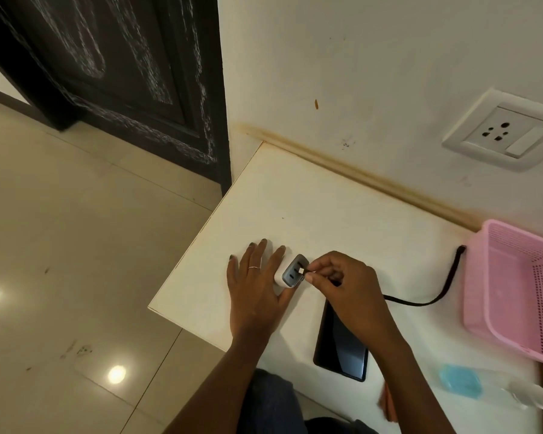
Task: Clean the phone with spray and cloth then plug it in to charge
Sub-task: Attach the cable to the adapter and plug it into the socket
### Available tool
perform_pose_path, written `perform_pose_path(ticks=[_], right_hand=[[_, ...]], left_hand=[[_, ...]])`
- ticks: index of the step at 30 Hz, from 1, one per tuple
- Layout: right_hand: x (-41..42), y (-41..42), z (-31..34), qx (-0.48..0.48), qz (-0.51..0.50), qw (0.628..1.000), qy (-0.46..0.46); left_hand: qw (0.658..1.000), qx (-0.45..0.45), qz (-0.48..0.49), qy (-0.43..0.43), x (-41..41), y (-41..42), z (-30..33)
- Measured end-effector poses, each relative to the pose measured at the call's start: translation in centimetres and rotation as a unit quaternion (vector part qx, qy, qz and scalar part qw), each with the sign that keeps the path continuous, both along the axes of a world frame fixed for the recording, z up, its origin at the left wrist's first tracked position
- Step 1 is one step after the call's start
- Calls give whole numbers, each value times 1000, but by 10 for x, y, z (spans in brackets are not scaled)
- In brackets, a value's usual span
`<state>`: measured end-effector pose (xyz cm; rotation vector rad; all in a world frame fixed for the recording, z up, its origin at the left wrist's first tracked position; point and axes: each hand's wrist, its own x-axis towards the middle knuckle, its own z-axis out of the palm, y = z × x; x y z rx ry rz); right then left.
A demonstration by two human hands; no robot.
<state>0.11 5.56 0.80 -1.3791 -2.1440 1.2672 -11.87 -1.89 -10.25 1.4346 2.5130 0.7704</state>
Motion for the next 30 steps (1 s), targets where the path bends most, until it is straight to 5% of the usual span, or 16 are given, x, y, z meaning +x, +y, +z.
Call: perform_pose_path(ticks=[19, 30], right_hand=[[-16, -12, 2, 263, 99, 948, -147], [-29, -10, 13, 253, 147, 929, -226]], left_hand=[[999, -10, -9, 37, 0, 0, -5], [998, -18, -8, 68, 0, 1, -8]])
